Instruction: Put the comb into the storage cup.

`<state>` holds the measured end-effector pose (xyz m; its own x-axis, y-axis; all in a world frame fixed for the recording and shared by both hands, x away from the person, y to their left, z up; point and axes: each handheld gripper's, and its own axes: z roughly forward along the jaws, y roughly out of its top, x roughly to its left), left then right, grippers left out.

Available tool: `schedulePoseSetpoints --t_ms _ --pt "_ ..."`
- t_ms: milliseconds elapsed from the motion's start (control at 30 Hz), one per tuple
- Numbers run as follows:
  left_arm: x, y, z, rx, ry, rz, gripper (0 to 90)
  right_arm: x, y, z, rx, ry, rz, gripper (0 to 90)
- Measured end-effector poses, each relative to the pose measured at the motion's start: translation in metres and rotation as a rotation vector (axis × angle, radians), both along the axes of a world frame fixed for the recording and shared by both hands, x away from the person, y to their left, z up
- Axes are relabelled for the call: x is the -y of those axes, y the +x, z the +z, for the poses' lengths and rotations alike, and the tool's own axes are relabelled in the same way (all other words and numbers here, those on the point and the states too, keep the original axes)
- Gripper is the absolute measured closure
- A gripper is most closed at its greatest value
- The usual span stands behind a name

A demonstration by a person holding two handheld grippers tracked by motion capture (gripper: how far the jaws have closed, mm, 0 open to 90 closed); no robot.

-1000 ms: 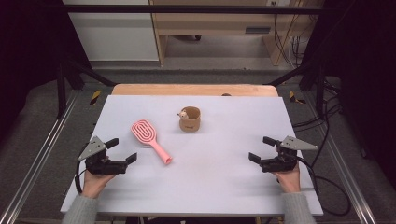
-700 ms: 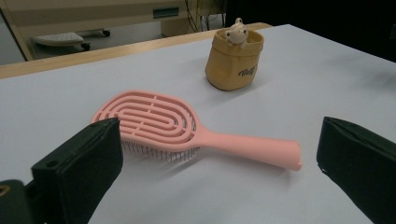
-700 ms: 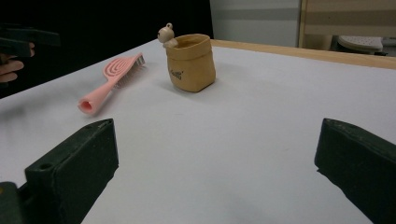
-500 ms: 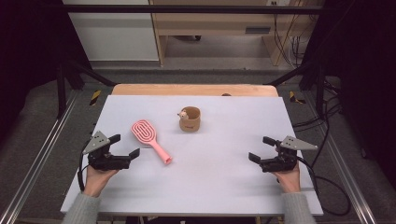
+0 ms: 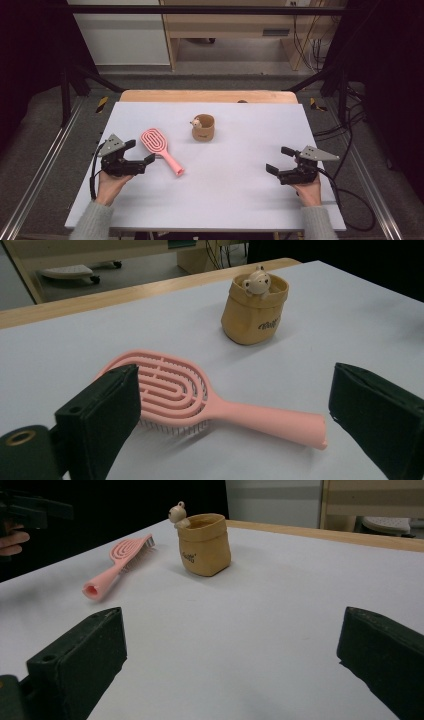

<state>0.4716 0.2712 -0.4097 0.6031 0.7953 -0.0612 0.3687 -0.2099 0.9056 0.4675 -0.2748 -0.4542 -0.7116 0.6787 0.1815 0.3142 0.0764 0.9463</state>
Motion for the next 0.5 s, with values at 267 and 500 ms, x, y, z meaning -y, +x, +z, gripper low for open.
schedulePoseSetpoints --t_ms 267,500 --pt "0.008 0.004 0.000 -0.011 0.022 -0.002 16.5 0.000 0.000 0.000 0.002 0.001 0.000 0.2" --pt "0.014 0.007 0.001 -0.013 0.026 -0.011 26.0 0.000 0.000 0.000 0.002 0.000 0.001 0.2"
